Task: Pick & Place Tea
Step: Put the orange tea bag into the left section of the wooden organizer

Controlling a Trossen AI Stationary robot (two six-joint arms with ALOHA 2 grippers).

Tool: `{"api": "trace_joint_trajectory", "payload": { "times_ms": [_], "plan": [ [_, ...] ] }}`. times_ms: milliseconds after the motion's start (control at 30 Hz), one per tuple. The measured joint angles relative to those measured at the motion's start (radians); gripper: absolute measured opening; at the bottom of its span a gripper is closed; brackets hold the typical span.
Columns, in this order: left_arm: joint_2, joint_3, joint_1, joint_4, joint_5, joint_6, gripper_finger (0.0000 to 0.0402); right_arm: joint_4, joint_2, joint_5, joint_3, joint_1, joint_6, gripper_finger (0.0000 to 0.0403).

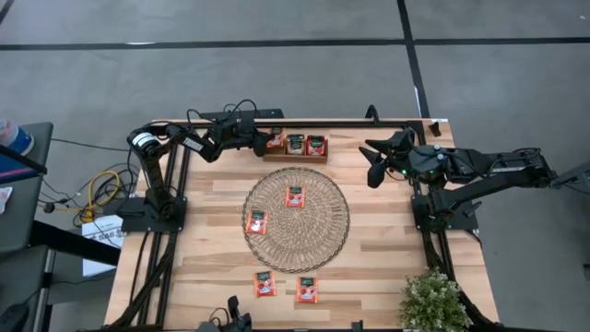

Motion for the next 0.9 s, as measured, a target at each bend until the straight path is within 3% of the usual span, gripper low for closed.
{"api": "trace_joint_trajectory", "payload": {
  "times_ms": [333, 667, 900],
  "plan": [
    [0.000, 0.000, 0.000, 0.000, -0.024, -0.014, 0.0005, 0.008, 0.000, -0.002, 0.000, 0.000, 0.000, 0.0130],
    [0.000, 0.000, 0.000, -0.004, -0.026, -0.014, 0.0079, 0.014, 0.000, -0.003, 0.000, 0.000, 0.000, 0.0130],
    [0.000, 0.000, 0.000, 0.017, -0.009, -0.008, 0.0096, 0.016, 0.000, -0.023, 0.000, 0.000, 0.000, 0.0130]
  ]
}}
